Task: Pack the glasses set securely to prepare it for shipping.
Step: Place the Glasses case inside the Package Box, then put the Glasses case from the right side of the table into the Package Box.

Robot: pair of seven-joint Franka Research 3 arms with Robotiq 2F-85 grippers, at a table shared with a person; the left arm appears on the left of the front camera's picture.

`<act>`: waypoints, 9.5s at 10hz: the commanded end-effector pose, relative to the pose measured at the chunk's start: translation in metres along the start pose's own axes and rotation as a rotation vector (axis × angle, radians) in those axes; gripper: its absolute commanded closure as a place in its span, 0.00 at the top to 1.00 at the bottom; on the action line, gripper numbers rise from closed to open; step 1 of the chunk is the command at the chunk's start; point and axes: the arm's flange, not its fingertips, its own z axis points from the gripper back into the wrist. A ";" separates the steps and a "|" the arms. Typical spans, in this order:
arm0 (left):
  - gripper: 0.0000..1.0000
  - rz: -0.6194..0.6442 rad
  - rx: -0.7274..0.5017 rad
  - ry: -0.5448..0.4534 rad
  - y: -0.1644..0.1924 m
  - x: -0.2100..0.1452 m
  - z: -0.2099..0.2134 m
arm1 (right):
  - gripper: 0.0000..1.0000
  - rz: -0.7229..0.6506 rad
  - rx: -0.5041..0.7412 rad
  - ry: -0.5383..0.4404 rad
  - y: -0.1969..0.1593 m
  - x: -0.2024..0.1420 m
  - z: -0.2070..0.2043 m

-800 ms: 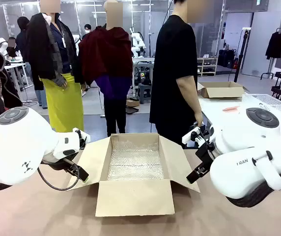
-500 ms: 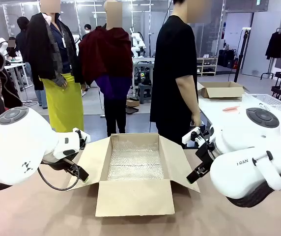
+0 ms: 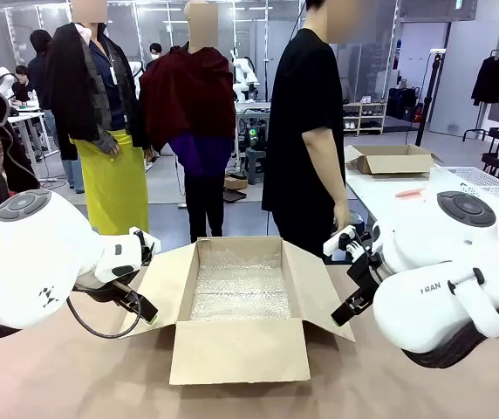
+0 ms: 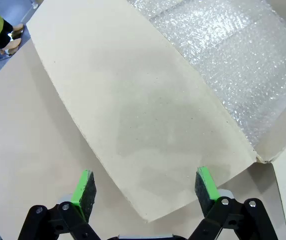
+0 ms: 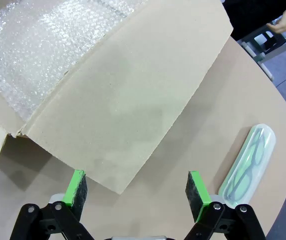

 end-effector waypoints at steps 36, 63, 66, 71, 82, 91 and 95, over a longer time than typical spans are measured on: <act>1.00 -0.377 -0.385 -0.094 0.017 -0.022 0.229 | 0.42 -0.675 -0.018 0.474 -0.217 0.009 -0.116; 1.00 -0.377 -0.385 -0.094 0.017 -0.022 0.229 | 0.40 0.879 0.283 0.315 0.030 0.324 -0.188; 1.00 -0.377 -0.385 -0.094 0.017 -0.022 0.229 | 0.90 0.831 0.287 0.331 0.026 0.321 -0.201; 1.00 -0.377 -0.385 -0.094 0.017 -0.022 0.229 | 1.00 0.842 0.303 0.306 0.018 0.307 -0.197; 1.00 -0.377 -0.385 -0.094 0.017 -0.022 0.229 | 1.00 0.842 0.303 0.306 0.018 0.307 -0.197; 1.00 -0.377 -0.385 -0.094 0.017 -0.022 0.229 | 1.00 0.313 0.110 0.327 -0.041 0.230 -0.047; 1.00 -0.377 -0.385 -0.094 0.017 -0.022 0.229 | 1.00 -0.045 0.039 0.237 -0.080 0.148 -0.019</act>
